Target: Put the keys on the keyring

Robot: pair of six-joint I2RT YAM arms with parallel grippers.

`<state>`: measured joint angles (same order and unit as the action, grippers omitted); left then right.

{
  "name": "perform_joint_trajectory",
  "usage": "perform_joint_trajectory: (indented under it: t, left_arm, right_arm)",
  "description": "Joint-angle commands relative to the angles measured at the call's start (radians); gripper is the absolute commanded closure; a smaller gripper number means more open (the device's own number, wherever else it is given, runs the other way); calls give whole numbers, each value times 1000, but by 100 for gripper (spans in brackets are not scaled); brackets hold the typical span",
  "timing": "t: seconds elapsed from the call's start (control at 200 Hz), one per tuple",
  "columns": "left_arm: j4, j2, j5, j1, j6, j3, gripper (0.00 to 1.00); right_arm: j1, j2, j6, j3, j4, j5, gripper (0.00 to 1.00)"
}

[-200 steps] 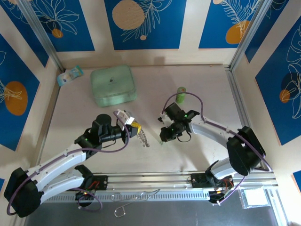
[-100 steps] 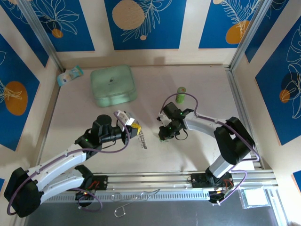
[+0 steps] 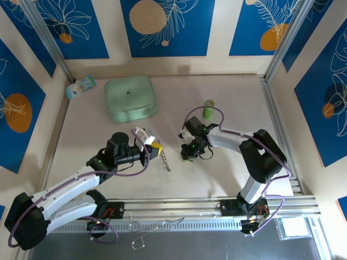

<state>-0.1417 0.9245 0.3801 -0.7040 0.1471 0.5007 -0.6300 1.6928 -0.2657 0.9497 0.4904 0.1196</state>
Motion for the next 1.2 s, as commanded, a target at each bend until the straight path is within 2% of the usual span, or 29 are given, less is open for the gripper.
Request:
perform_joint_trajectory:
  t: [0.0, 0.045, 0.195, 0.34, 0.485, 0.745, 1.195]
  left_arm:
    - [-39, -16, -6, -12, -25, -6, 100]
    - [-38, -16, -7, -12, -25, -7, 100]
    - [-35, -19, -9, -12, -24, -6, 100]
    - [-35, -18, -9, -12, -26, -4, 100]
    - [-32, -17, -9, -12, -27, -2, 100]
    - [-30, -18, -9, -12, -27, -2, 100]
    - [-26, -23, -9, -12, -28, -4, 100]
  right_arm:
    - [-5, 17, 15, 25, 14, -11, 100]
    - [-7, 19, 14, 24, 17, -16, 100]
    - [-10, 19, 18, 23, 20, -17, 88]
    - [-14, 14, 21, 20, 22, -8, 83]
    - [-19, 12, 20, 17, 19, 1, 83]
    - [-27, -13, 14, 17, 39, -2, 89]
    - [-40, -6, 10, 24, 52, -6, 85]
